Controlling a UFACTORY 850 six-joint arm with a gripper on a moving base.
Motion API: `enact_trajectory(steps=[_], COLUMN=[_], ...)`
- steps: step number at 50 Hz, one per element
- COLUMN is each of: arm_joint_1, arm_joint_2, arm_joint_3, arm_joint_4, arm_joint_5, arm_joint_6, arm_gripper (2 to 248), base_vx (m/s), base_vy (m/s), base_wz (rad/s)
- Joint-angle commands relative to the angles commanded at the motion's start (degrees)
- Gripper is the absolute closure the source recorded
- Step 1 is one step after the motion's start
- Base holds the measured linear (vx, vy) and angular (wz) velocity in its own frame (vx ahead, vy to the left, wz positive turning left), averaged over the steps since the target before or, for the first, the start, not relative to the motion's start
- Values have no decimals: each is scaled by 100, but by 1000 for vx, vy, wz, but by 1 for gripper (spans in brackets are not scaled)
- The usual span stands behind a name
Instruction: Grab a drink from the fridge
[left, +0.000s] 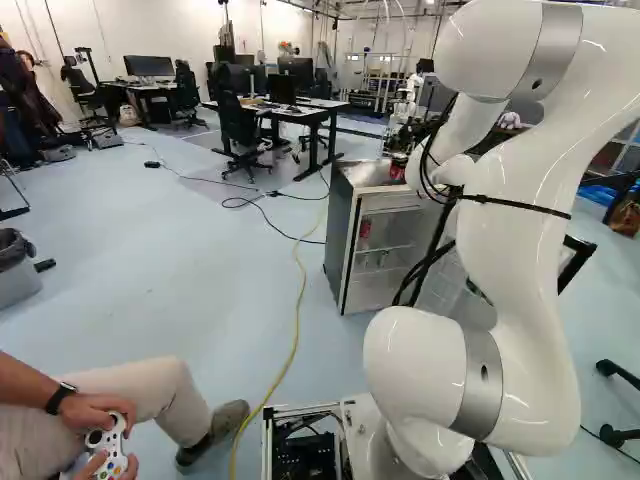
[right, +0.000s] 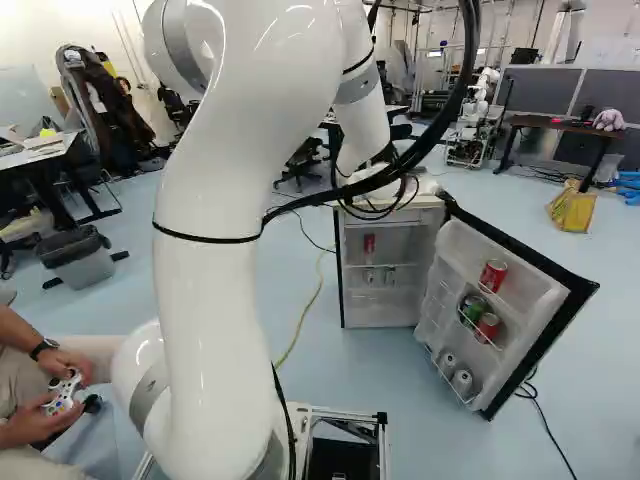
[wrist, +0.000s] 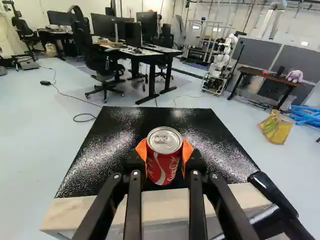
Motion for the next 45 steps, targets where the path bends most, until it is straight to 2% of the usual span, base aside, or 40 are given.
enact_trajectory(steps=[45], arm_joint_1=[0], arm_joint_2=[-118], arm_joint_3=[0], arm_joint_4=[0], arm_joint_5=[0], arm_joint_6=[58], arm_gripper=[162], base_vx=[0], base_vy=[0], base_wz=[0])
